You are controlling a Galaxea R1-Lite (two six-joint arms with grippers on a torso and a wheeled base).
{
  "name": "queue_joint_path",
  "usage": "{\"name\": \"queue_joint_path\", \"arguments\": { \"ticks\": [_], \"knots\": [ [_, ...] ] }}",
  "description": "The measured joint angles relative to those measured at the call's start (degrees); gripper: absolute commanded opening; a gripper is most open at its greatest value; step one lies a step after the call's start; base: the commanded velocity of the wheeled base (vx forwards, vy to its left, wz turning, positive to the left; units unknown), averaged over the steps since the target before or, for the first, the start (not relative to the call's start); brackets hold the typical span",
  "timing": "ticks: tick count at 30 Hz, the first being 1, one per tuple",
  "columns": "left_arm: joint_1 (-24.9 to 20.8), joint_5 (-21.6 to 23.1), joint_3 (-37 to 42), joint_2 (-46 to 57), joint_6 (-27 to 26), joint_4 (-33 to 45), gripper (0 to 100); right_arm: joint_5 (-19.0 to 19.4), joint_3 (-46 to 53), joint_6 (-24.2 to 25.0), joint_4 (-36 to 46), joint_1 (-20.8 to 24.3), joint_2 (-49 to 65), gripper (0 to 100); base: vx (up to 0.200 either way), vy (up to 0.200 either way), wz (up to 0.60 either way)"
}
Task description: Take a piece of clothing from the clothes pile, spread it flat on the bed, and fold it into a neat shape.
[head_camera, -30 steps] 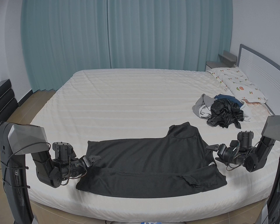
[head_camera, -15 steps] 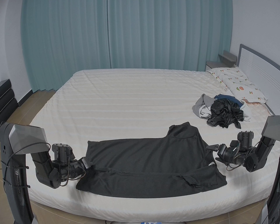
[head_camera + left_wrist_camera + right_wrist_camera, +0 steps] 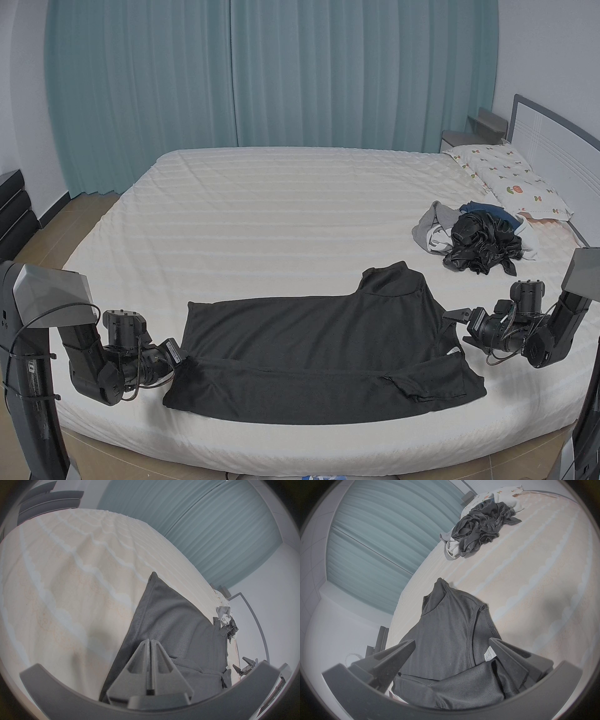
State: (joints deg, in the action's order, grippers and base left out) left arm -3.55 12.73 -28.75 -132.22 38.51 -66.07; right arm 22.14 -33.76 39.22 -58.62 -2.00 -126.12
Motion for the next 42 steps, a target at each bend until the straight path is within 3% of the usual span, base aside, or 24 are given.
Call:
{"name": "queue_joint_path", "arguments": {
  "ticks": [14,27,42],
  "knots": [
    [1.18,-0.48,2.4,3.45,0.09,0.15,0,-0.06,0.55,-0.85,-2.19,-0.28,-0.09,100,0.0,0.0,0.0],
    [1.44,-1.27,2.6,4.27,-0.28,0.6,0,1.29,-0.06,-10.78,-2.35,-1.48,-3.45,100,0.0,0.0,0.0],
    [1.54,-1.32,2.49,3.8,-0.3,0.6,0,5.42,1.1,-15.96,-2.39,-1.61,-6.42,100,0.0,0.0,0.0]
  ]
}}
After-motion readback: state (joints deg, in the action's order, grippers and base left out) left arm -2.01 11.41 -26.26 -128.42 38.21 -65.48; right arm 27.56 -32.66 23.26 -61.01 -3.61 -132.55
